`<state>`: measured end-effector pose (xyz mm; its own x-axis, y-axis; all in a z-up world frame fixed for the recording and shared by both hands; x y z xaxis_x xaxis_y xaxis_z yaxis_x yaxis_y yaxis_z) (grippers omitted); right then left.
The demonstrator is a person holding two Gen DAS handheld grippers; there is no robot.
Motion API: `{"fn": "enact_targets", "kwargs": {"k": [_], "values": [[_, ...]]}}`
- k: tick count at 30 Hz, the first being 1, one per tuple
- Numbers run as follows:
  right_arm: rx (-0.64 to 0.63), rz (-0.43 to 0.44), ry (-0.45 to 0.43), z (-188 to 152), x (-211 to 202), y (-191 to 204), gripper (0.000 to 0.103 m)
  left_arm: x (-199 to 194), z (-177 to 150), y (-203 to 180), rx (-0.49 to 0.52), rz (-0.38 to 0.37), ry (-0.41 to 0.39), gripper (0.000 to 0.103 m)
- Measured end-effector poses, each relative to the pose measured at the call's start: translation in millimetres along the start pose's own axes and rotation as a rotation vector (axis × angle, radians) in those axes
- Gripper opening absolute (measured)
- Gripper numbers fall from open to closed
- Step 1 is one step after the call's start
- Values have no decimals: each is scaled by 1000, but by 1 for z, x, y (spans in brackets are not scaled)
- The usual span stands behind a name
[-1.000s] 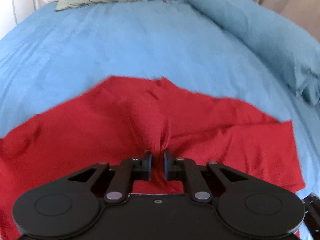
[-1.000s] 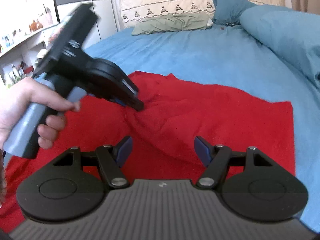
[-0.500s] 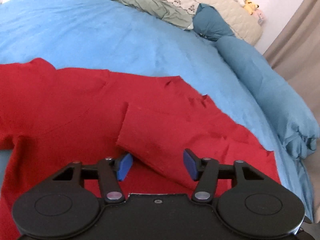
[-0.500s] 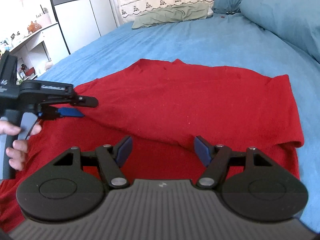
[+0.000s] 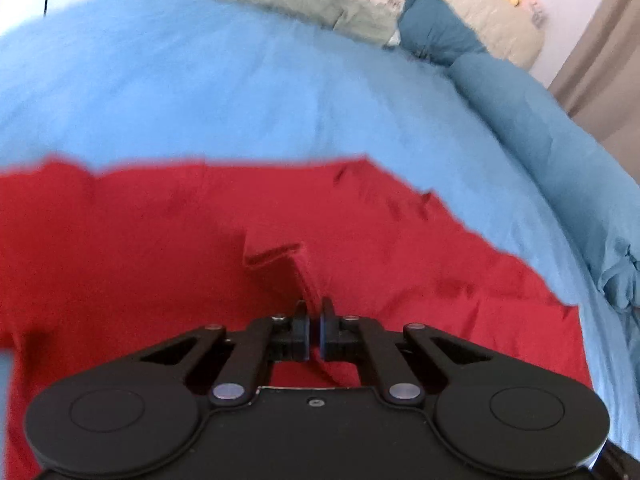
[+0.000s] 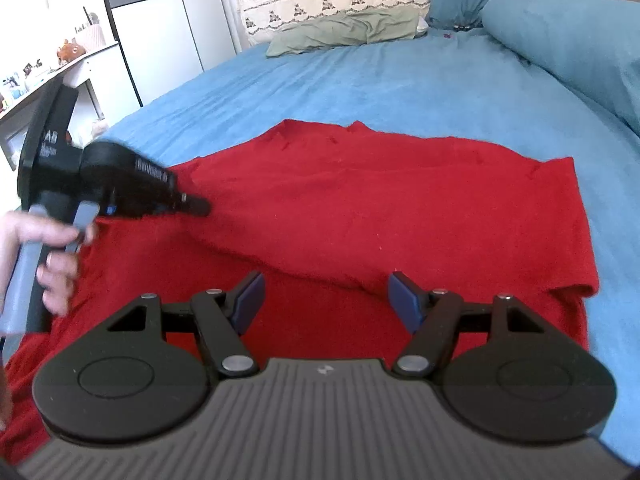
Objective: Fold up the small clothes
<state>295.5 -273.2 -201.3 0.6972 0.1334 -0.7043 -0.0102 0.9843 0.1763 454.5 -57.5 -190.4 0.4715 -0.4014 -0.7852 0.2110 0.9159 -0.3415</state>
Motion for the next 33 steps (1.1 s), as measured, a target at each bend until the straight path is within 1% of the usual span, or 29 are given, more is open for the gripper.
{"fn": "enact_targets", "kwargs": {"k": [2, 3, 4, 5, 7, 8, 9, 12, 13, 15, 17, 19, 22, 23, 25, 26, 27, 28, 29, 30, 31, 32, 33], "values": [[7, 0, 11, -2, -1, -3, 91, -13, 12, -4, 19, -1, -51, 4], [11, -4, 12, -3, -1, -4, 94, -21, 18, -4, 24, 4, -79, 4], [15, -11, 13, -4, -1, -6, 95, -27, 23, -2, 24, 18, -100, 4], [20, -25, 12, -4, -2, -9, 96, -36, 27, 3, 15, 42, -127, 4], [29, -70, 9, -6, -3, -14, 97, -48, 30, 20, -15, 66, -174, 4], [32, -94, 12, -6, -3, -17, 97, -51, 30, 28, -30, 73, -183, 4], [38, -114, 16, -7, -4, -21, 97, -51, 28, 38, -39, 78, -179, 4], [65, -135, 21, -9, -4, -33, 97, -36, 15, 59, -49, 87, -104, 6], [73, -140, 20, -9, -4, -36, 97, -33, 10, 64, -59, 96, -87, 8], [83, -155, 17, -8, -5, -41, 97, -32, 2, 74, -92, 103, -79, 17], [80, -167, 11, -8, -6, -43, 97, -35, -4, 81, -116, 103, -91, 40], [67, -175, 8, -6, -7, -45, 97, -40, -7, 81, -122, 113, -106, 45], [48, -204, 10, -3, -3, -51, 97, -45, -6, 83, -117, 111, -103, 45], [50, -226, 6, -3, -2, -55, 97, -45, -7, 82, -105, 112, -96, 45], [68, -302, -3, -4, -2, -67, 95, -49, -10, 76, -79, 119, -93, 45], [85, -324, -10, -6, -4, -76, 97, -52, -12, 74, -65, 121, -95, 45], [107, -386, -14, -8, -6, -84, 98, -53, -14, 72, -53, 119, -97, 45], [137, -474, -10, -12, -8, -94, 99, -53, -15, 71, -45, 114, -96, 45], [173, -483, -4, -15, -11, -105, 99, -53, -16, 68, -36, 109, -96, 45], [231, -414, -12, -18, -18, -115, 98, -54, -17, 66, -26, 108, -98, 45], [259, -358, -36, -20, -27, -119, 98, -55, -18, 63, -17, 107, -105, 45], [244, -342, -57, -19, -33, -117, 98, -57, -18, 60, -6, 103, -116, 48], [193, -343, -79, -16, -39, -110, 99, -58, -17, 56, 1, 102, -123, 51]]}}
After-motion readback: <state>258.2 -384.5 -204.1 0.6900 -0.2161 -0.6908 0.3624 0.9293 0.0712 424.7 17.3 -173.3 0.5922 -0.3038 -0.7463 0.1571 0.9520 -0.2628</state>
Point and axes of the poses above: each gripper's, at about its wrist camera, not at the fingertips, and x roughly the way its jaws point, y to its left, z to its top, the point moved 3 cm from there along x, roughly the way its jaws point, and after that the axes turned 8 degrees about y, right-handed, at the moved point
